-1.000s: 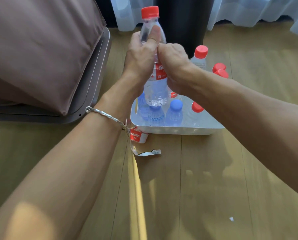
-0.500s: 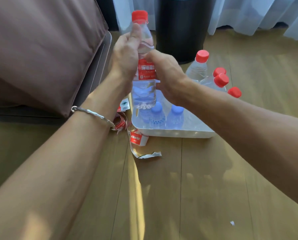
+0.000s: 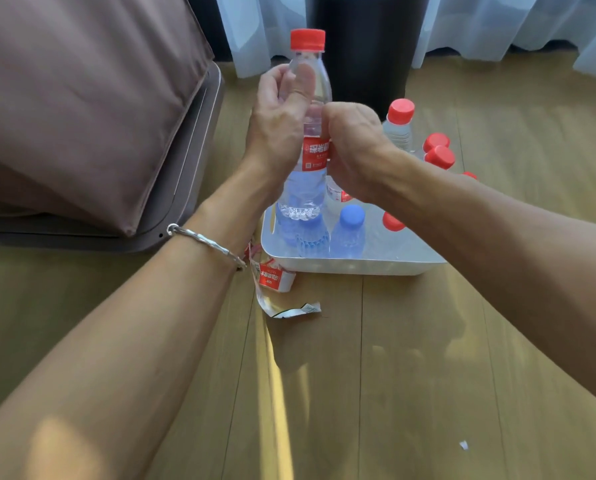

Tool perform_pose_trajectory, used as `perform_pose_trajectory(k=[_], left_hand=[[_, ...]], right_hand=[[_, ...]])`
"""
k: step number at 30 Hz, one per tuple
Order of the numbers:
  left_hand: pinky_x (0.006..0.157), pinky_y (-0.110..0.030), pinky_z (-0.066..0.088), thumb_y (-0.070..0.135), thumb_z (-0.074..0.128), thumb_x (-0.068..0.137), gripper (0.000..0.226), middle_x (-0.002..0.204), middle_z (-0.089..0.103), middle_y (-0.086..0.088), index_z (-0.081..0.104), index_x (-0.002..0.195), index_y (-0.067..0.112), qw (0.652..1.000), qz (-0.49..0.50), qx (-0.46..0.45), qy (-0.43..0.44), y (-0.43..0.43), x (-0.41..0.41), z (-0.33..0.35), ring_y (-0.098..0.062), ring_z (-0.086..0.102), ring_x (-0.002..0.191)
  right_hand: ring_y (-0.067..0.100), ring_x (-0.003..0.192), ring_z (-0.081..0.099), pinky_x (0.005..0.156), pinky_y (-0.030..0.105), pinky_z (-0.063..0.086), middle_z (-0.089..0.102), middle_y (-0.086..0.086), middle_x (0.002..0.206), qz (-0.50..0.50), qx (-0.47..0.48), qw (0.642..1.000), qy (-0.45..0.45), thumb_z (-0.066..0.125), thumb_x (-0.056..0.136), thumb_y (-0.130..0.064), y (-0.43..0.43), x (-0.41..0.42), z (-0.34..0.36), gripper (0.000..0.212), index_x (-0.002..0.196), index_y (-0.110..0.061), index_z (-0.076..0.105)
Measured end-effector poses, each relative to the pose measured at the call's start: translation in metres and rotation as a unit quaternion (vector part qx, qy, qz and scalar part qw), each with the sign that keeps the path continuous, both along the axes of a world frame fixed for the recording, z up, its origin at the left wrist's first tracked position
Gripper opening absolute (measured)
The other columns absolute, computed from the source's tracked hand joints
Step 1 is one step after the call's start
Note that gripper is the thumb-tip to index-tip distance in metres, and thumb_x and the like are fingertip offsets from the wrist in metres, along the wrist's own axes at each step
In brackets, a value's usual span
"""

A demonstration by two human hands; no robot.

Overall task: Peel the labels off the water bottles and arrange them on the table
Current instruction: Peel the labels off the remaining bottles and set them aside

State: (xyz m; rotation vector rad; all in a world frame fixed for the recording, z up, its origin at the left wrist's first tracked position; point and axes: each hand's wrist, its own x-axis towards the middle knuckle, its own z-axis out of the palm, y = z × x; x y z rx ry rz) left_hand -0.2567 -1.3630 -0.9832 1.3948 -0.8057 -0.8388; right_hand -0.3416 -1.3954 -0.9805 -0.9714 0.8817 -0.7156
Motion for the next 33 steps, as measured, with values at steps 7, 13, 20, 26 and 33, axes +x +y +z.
perform_pose_trajectory(k=[7, 13, 20, 26, 33], left_hand=[[0.069, -0.036, 0.052, 0.033, 0.042, 0.105, 0.042, 0.072, 0.062, -0.009, 0.06, 0.079, 0.005, 0.997, 0.027, -0.003, 0.066, -0.001, 0.012, 0.014, -0.021, 0.06, 0.065], [0.063, -0.034, 0.054, 0.03, 0.04, 0.106, 0.038, 0.072, 0.06, -0.011, 0.057, 0.09, 0.0, 0.995, 0.034, -0.023, 0.087, 0.003, 0.012, 0.012, -0.021, 0.061, 0.063], [0.066, -0.034, 0.056, 0.028, 0.041, 0.106, 0.036, 0.079, 0.062, -0.008, 0.057, 0.107, -0.005, 0.997, 0.033, -0.017, 0.072, 0.003, 0.009, 0.004, -0.019, 0.064, 0.067], [0.072, -0.037, 0.051, 0.029, 0.048, 0.101, 0.027, 0.089, 0.056, -0.015, 0.056, 0.098, 0.003, 0.998, -0.008, -0.041, 0.046, -0.002, 0.002, -0.001, -0.027, 0.055, 0.081], [0.073, -0.037, 0.052, 0.028, 0.049, 0.098, 0.028, 0.091, 0.058, -0.017, 0.058, 0.1, 0.002, 0.996, -0.041, -0.062, 0.042, -0.003, 0.004, -0.006, -0.027, 0.057, 0.081]], right_hand=[[0.026, 0.084, 0.065, 0.087, 0.05, 0.058, 0.066, 0.012, 0.085, 0.057, -0.084, 0.993, 0.06, 0.038, 0.092, 0.003, 0.005, -0.004, -0.006, 0.031, 0.095, -0.005, 0.068], [0.02, 0.077, 0.058, 0.082, 0.042, 0.051, 0.06, 0.005, 0.077, 0.051, -0.048, 0.997, 0.03, 0.046, 0.096, -0.022, 0.007, 0.003, 0.001, 0.021, 0.083, -0.011, 0.059], [0.021, 0.071, 0.056, 0.074, 0.039, 0.051, 0.056, 0.007, 0.072, 0.031, -0.03, 0.998, 0.044, 0.047, 0.093, -0.01, -0.001, 0.003, -0.003, 0.015, 0.084, -0.006, 0.058], [0.028, 0.073, 0.055, 0.072, 0.044, 0.051, 0.056, 0.015, 0.075, -0.025, -0.028, 0.997, 0.069, 0.055, 0.083, -0.002, -0.015, 0.002, -0.008, 0.008, 0.085, -0.001, 0.062], [0.03, 0.075, 0.057, 0.079, 0.055, 0.054, 0.059, 0.018, 0.077, -0.057, -0.013, 0.998, 0.035, 0.057, 0.078, -0.001, -0.012, -0.001, -0.013, 0.013, 0.086, 0.003, 0.067]])
